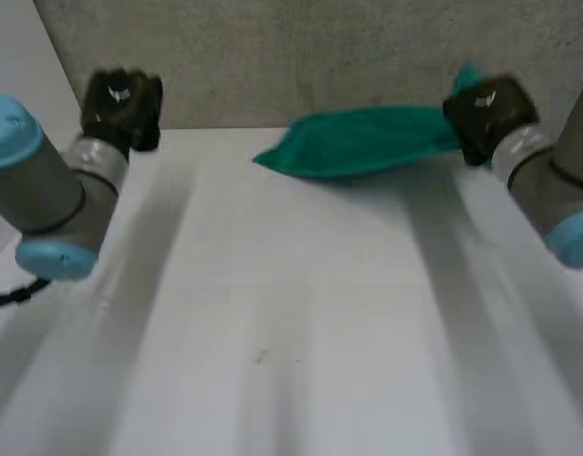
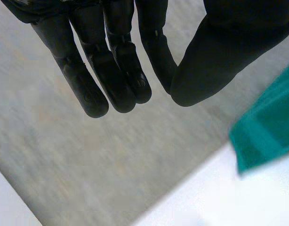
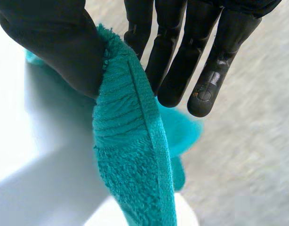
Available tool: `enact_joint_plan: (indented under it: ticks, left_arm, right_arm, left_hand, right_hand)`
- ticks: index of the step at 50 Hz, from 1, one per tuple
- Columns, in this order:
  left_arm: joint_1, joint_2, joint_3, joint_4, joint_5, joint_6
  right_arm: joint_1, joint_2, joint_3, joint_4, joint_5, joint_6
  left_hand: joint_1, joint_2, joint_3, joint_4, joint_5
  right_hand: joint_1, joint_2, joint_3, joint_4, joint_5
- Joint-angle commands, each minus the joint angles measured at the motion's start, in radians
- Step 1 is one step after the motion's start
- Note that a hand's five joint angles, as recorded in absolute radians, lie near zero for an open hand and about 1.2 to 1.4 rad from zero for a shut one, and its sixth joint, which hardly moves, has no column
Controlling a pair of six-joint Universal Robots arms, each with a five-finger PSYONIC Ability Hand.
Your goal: Fold the towel.
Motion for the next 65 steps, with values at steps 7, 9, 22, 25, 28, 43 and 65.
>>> enact_joint_plan:
  ticks: [7,9,22,25,28,43,65]
  left_arm:
    - [-0.071,-0.010,-0.265,0.010,0.015,-0.005]
    - [-0.093,-0.022,-0.259,0.012,0.010,-0.007]
    - [-0.186,-0.089,-0.104,0.043,0.011,-0.320]
    - [-0.208,-0.131,-0.067,0.044,0.016,-0.364]
    - [-0.232,-0.175,-0.044,0.044,0.018,-0.375]
    - [-0.341,-0.347,-0.006,0.020,0.120,-0.427]
    - [-0.024,0.203,-0.237,-0.189,-0.044,-0.225]
  right_arm:
    - [0.009,-0.084,0.165,0.010,-0.027,0.003]
    - [0.014,-0.128,0.154,0.009,-0.030,0.010]
    - [0.144,-0.444,0.127,0.043,-0.142,-0.002]
    - [0.147,-0.472,0.127,0.053,-0.145,-0.002]
    - [0.155,-0.527,0.124,0.076,-0.151,0.000]
    - [0.180,-0.648,0.096,0.110,-0.128,0.004]
    - [-0.127,-0.452,0.150,0.311,-0.102,-0.091]
  left_hand:
    - [-0.675,-0.742,-0.740,-0.742,-0.710]
    - [-0.804,-0.871,-0.869,-0.871,-0.839]
    - [-0.919,-0.986,-0.984,-0.986,-0.954]
    - [-0.919,-0.986,-0.984,-0.986,-0.954]
    - [-0.919,-0.986,-0.984,-0.986,-0.954]
    - [-0.712,-0.778,-0.777,-0.779,-0.747]
    - [0.266,0.200,0.201,0.200,0.232]
  right_hand:
    - [0.430,0.214,0.210,0.201,0.227]
    - [0.430,0.214,0.210,0.201,0.227]
    - [0.430,0.214,0.210,0.201,0.227]
    - [0.430,0.214,0.210,0.201,0.227]
    - [0.430,0.214,0.210,0.201,0.227]
    - [0.430,0.214,0.210,0.201,0.227]
    - [0.430,0.214,0.210,0.201,0.227]
